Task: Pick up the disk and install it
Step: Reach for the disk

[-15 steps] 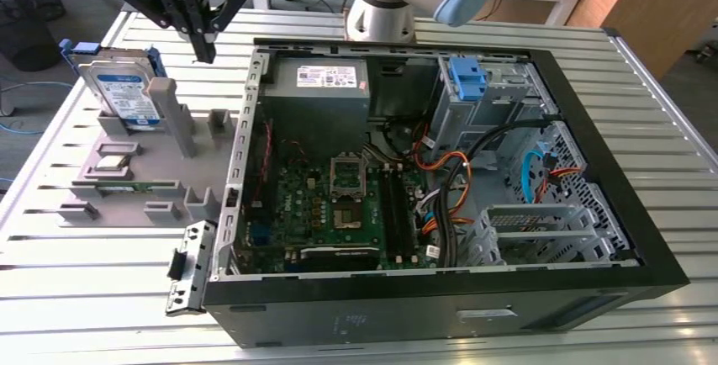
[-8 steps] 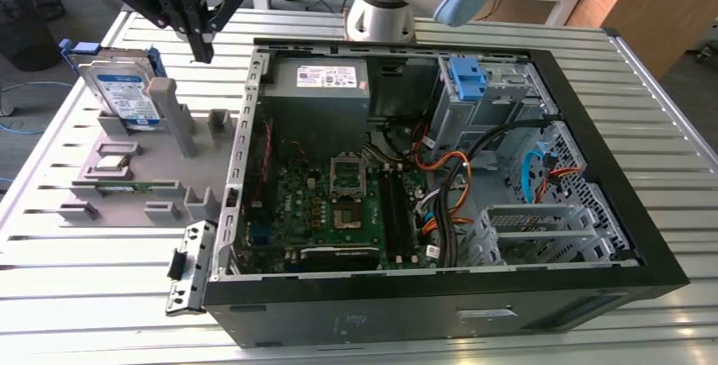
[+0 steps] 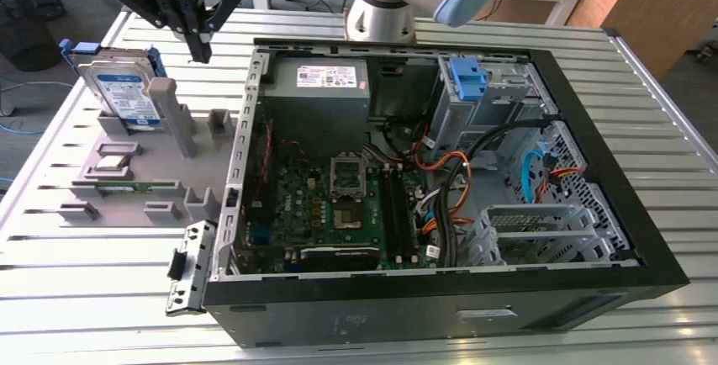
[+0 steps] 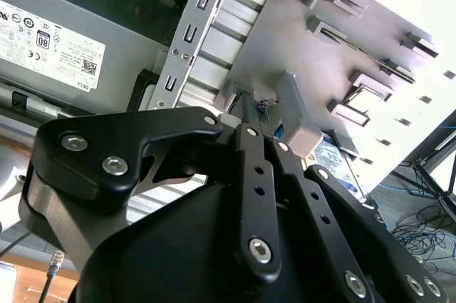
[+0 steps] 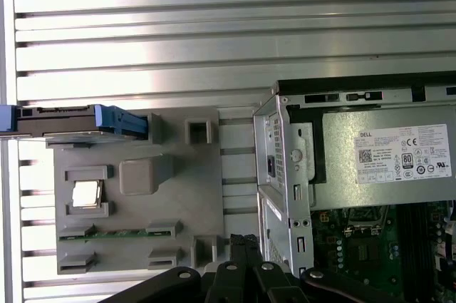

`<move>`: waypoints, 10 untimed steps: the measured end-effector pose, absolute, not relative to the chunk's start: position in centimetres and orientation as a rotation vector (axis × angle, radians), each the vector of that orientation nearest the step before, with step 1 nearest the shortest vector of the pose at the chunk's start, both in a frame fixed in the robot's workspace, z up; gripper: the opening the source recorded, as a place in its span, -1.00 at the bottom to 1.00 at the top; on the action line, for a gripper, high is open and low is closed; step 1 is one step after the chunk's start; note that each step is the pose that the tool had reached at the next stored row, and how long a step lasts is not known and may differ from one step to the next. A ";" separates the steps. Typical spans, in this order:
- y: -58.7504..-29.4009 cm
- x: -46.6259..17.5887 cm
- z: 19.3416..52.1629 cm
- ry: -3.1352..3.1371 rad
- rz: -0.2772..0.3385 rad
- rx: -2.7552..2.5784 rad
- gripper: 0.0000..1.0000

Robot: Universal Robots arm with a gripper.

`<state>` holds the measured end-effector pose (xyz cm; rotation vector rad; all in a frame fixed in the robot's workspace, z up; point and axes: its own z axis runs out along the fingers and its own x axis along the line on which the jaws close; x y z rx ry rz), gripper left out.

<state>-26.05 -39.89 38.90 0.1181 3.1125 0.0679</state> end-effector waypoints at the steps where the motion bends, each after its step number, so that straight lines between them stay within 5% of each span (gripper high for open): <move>1: -39.9 -26.0 38.9 3.112 0.068 0.118 -0.79; 10: -39.9 -26.6 38.9 3.112 0.068 0.118 -0.79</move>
